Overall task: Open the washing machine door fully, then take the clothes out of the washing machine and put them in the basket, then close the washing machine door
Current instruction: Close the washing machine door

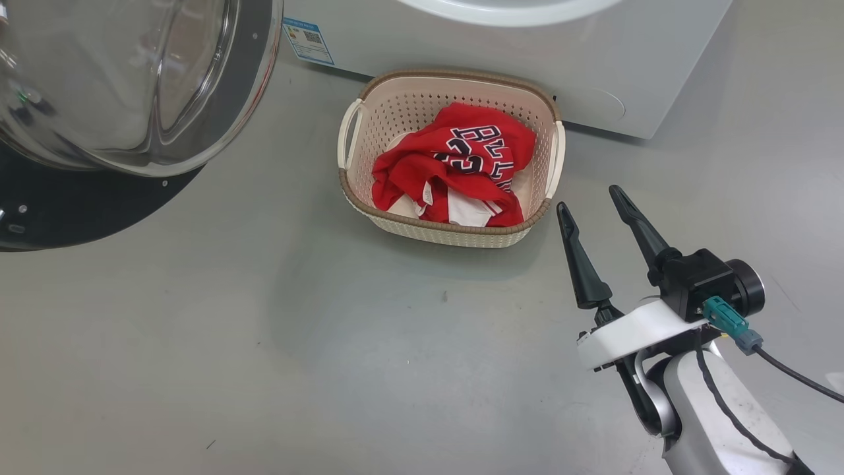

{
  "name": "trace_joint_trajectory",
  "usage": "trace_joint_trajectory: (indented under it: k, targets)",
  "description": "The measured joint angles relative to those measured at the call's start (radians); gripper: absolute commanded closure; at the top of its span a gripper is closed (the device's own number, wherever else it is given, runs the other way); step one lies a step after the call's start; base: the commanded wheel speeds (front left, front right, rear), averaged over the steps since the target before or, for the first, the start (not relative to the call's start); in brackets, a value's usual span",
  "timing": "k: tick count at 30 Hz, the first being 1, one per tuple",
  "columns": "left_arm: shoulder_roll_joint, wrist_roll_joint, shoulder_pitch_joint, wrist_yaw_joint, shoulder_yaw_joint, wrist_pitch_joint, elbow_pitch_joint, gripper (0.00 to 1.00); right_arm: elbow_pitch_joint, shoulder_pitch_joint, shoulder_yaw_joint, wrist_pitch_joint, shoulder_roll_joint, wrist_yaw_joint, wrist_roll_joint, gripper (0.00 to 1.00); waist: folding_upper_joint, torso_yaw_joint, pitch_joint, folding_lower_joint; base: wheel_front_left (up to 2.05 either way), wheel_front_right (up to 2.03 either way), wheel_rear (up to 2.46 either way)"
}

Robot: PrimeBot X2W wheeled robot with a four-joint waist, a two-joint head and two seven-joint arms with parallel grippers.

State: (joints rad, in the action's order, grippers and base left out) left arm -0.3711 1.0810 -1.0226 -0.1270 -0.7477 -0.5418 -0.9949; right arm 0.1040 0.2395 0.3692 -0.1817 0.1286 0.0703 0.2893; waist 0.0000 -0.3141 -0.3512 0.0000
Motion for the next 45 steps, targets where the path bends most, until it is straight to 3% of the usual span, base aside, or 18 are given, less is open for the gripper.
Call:
trace_joint_trajectory:
  k: [10,18,31,39,45]
  targets:
    - [0.001,0.000,-0.008,0.004,0.037,-0.090,-0.014,1.00,0.016,0.002,-0.001,-0.010,-0.001,-0.001,0.001,0.00,0.0000,-0.001,0.008,0.0000,0.00,0.00,0.00]
    - [0.027,-0.007,0.000,0.060,0.083,-0.173,-0.027,1.00,0.030,0.002,-0.007,-0.018,-0.005,-0.001,0.009,0.00,0.0000,-0.006,0.034,0.0000,0.00,0.00,0.00]
    - [0.087,-0.008,0.061,0.195,0.159,-0.338,-0.014,1.00,0.055,-0.001,-0.006,-0.035,-0.023,-0.001,0.026,0.00,0.0000,-0.017,0.087,0.0000,0.00,0.00,0.00]
    - [0.108,0.008,0.108,0.224,0.166,-0.415,0.011,1.00,0.064,-0.003,-0.003,-0.044,-0.032,-0.001,0.027,0.00,0.0000,-0.018,0.114,0.0000,0.00,0.00,0.00]
    - [0.175,0.047,0.135,0.239,0.174,-0.504,0.045,1.00,0.071,-0.006,-0.002,-0.045,-0.034,-0.001,0.036,0.00,0.0000,-0.016,0.136,0.0000,0.00,0.00,0.00]
